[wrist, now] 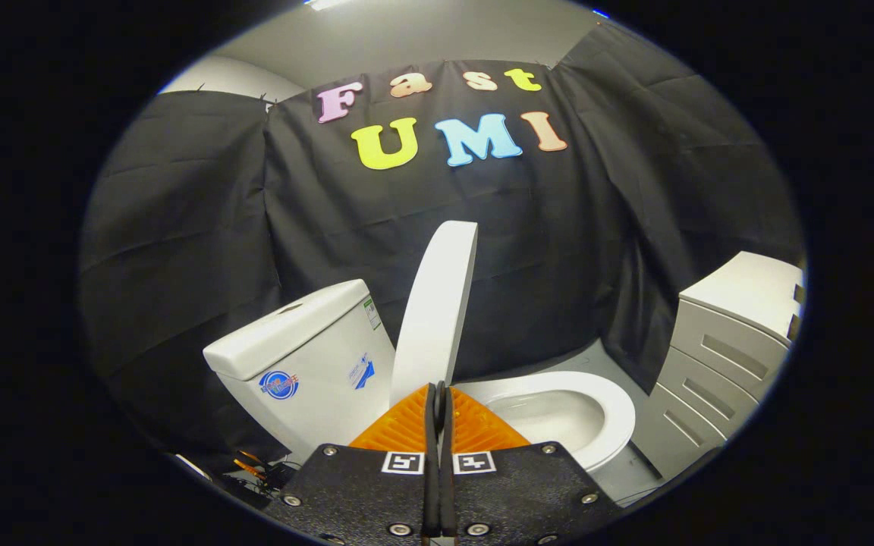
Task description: Open the toilet lid.
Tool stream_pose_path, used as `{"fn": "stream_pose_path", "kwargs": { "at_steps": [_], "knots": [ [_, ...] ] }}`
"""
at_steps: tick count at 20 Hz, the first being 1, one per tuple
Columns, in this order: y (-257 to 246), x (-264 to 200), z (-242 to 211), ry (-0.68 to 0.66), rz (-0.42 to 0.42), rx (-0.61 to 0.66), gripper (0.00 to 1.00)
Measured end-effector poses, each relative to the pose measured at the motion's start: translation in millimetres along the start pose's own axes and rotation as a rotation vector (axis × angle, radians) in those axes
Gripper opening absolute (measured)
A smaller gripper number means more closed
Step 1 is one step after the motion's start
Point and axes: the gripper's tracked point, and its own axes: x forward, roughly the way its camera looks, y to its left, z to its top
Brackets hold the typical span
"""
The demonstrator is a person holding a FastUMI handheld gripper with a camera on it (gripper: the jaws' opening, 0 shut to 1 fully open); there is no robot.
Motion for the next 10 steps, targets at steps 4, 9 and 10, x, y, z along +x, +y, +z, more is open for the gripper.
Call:
{"fn": "stream_pose_path", "kwargs": {
  "at_steps": [4, 9, 10],
  "knots": [
    [20, 1, 4, -0.021, 0.006, -0.052, 0.0],
    [44, 3, 7, -0.039, 0.038, -0.107, 0.0],
    [48, 1, 6, -0.041, 0.043, -0.114, 0.0]
  ]
}}
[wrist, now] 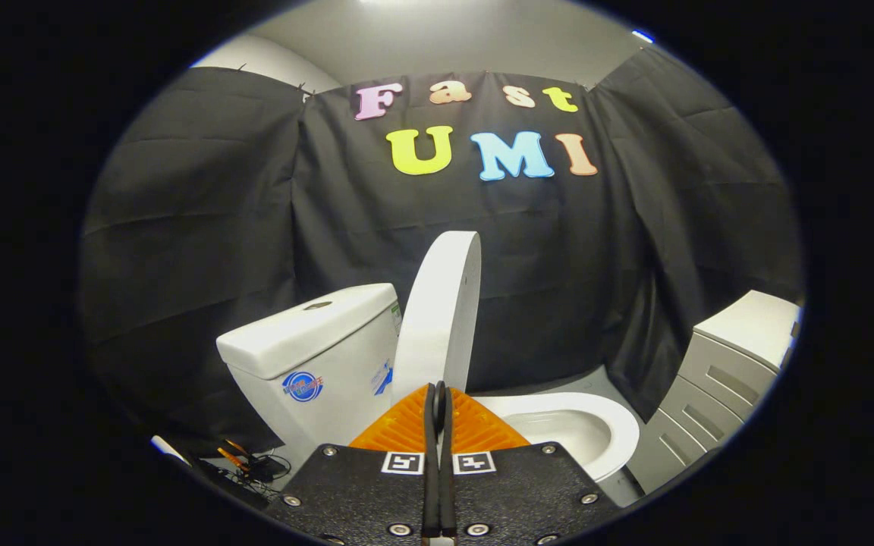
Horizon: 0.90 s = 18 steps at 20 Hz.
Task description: Open the toilet lid.
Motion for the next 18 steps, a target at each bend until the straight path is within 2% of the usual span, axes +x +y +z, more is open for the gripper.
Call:
{"fn": "stream_pose_path", "kwargs": {
  "at_steps": [18],
  "knots": [
    [72, 17, 5, -0.054, 0.086, -0.224, 0.0]
  ]
}}
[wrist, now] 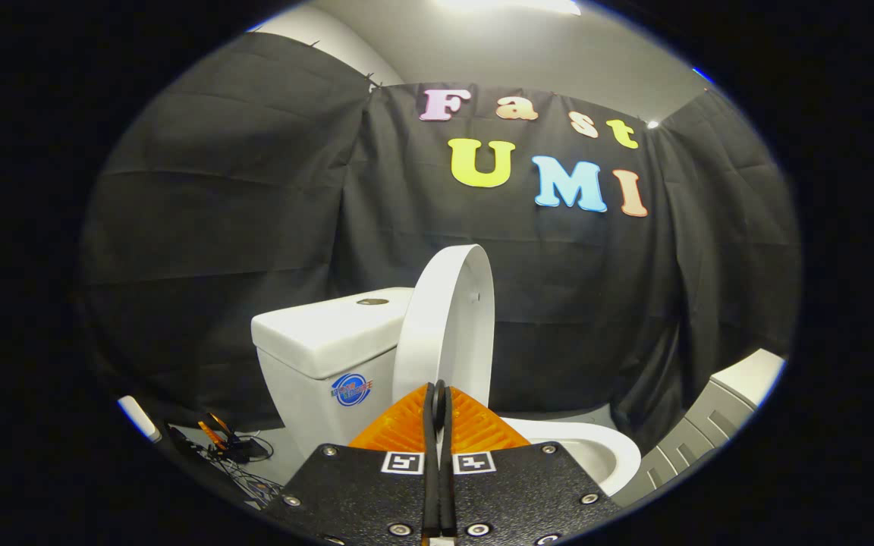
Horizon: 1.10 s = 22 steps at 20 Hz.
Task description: Open the toilet lid.
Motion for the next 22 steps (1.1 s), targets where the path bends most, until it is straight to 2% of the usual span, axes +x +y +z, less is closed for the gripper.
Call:
{"fn": "stream_pose_path", "kwargs": {
  "at_steps": [9, 19, 21, 22],
  "knots": [
    [20, 11, 1, -0.013, 0.043, -0.066, 0.0],
    [35, 16, 4, -0.018, 0.108, -0.044, 0.0],
    [42, 16, 0, -0.012, 0.154, -0.046, 0.05],
    [45, 14, -2, -0.008, 0.169, -0.052, 0.17]
  ]
}}
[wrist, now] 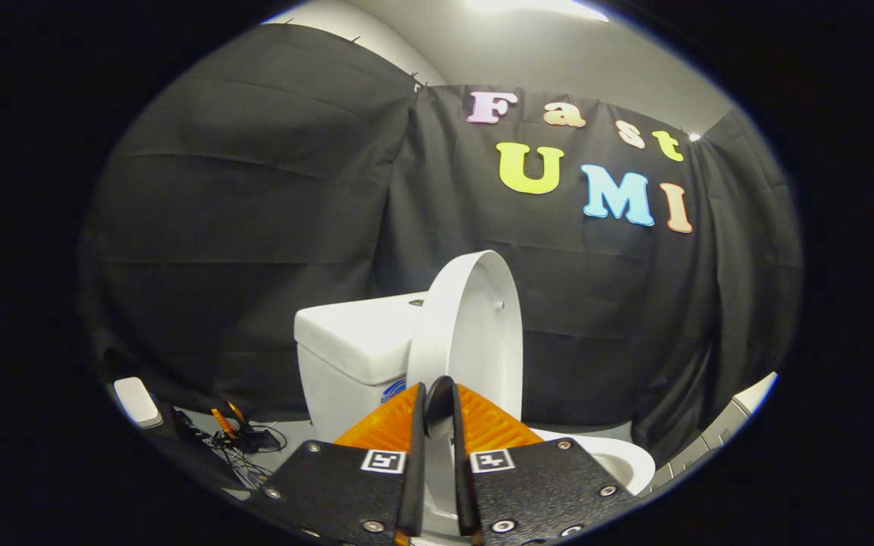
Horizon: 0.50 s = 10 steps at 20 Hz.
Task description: Open the toilet lid.
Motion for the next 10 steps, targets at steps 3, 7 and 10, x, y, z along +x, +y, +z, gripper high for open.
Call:
{"fn": "stream_pose_path", "kwargs": {
  "at_steps": [3, 7, 10],
  "knots": [
    [5, -11, -4, -0.02, 0.024, -0.008, 0.54],
    [-15, -32, -1, -0.045, -0.046, 0.04, 0.95],
    [-37, -52, 15, -0.09, -0.077, 0.049, 0.95]
  ]
}}
